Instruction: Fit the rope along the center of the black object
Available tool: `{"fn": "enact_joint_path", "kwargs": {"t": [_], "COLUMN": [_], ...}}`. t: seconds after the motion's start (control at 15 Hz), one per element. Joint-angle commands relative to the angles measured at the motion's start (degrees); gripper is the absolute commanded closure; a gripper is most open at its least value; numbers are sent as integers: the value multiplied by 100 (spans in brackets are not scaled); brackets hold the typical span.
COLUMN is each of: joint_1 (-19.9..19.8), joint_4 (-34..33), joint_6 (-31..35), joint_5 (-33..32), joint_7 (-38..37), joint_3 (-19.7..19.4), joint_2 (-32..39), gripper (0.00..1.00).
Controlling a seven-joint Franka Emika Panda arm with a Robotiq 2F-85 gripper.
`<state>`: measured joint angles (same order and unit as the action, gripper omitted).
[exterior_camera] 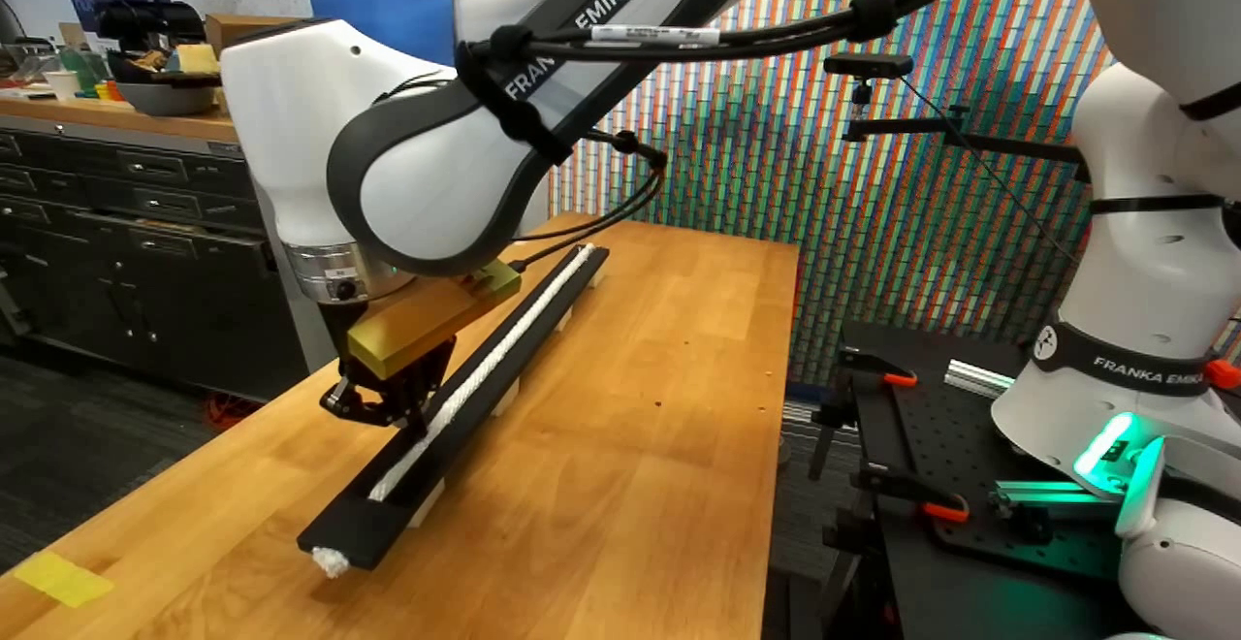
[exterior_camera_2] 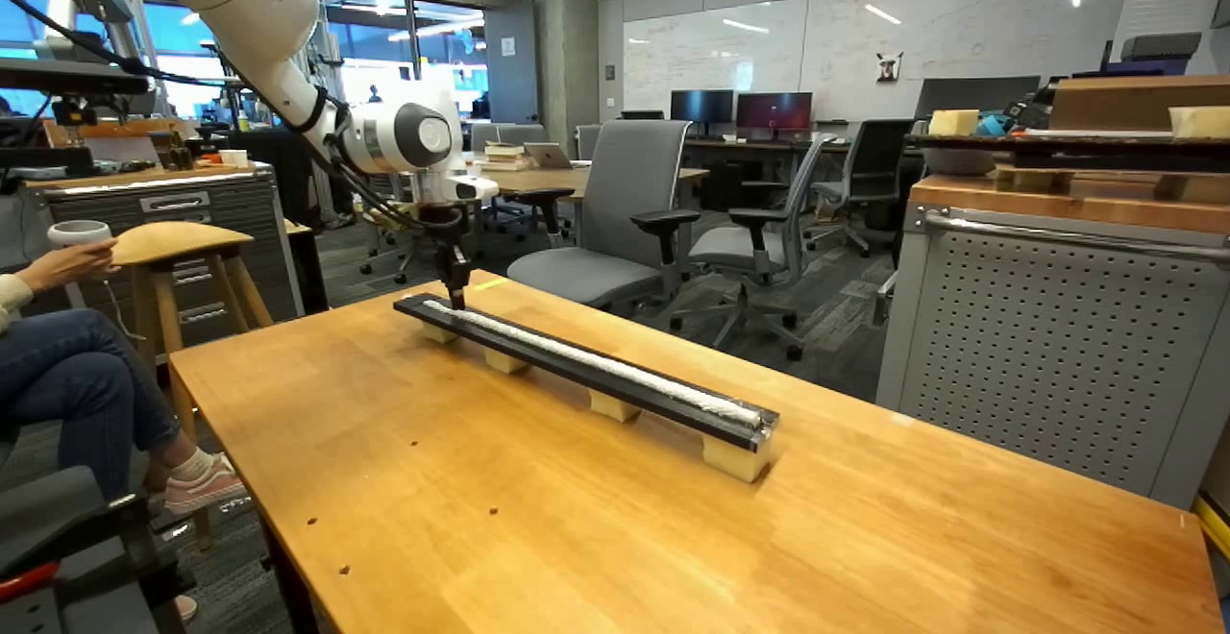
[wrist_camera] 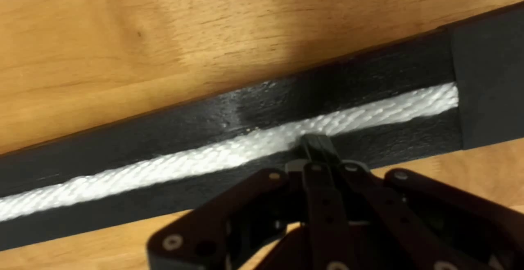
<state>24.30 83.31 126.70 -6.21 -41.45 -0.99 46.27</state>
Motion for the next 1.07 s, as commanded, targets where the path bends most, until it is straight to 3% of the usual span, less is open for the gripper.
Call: {"fn": "enact_joint_path", "kwargs": {"t": [0.0, 1.0], "joint_1": [-119, -173], "joint_4": [384, 1352], "joint_6": [212, 496], "joint_5": [-32, -195], "joint_7": [-124, -341], "joint_3": [-83, -106], "joint_2": [-259, -1194], "gripper": [100, 100]}}
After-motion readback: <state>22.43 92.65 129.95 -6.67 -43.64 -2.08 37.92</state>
